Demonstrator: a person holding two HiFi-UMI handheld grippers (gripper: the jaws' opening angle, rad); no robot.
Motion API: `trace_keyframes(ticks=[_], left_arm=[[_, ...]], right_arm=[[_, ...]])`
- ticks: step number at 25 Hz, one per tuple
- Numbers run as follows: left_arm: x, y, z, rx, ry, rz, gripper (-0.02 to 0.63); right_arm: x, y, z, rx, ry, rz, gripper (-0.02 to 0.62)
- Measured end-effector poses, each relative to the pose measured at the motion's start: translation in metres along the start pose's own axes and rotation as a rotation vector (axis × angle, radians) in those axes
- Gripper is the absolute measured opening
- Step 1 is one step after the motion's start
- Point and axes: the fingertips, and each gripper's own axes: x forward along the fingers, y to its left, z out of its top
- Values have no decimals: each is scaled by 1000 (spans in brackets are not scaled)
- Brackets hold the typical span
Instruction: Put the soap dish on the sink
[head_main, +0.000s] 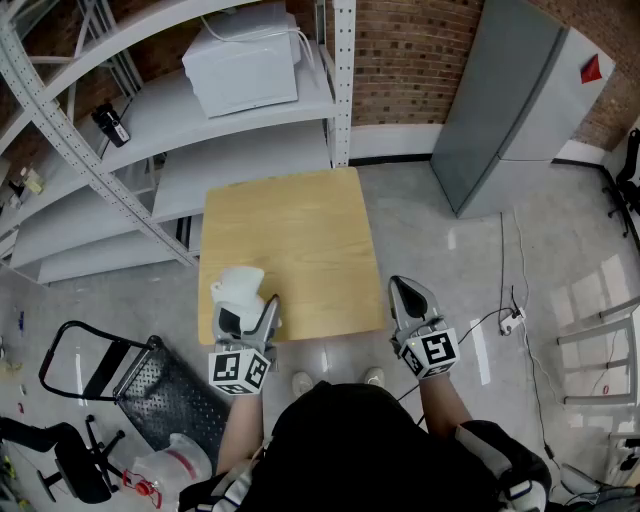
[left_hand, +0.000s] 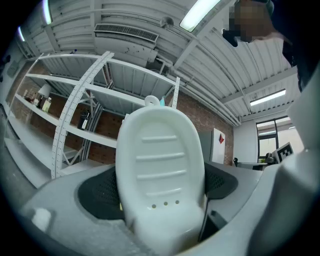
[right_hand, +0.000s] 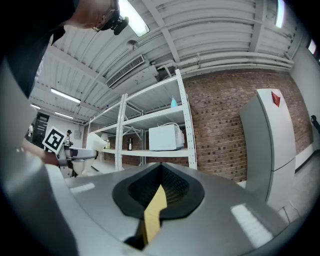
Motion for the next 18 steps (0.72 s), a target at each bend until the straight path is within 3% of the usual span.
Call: trace_keyframes(ticks=[11,14,18], left_arm=[[26,-25,2,8,-2,-74,462],[40,-37,1,7,1,-111,462],[66,-71,-3,-7,3,-181,462]], right_arm=[[-10,-27,4,14,-8,-53,2],[-16,-34,11,16,-38,-52,3],[-38,-64,19,-1,-69,-117,5]])
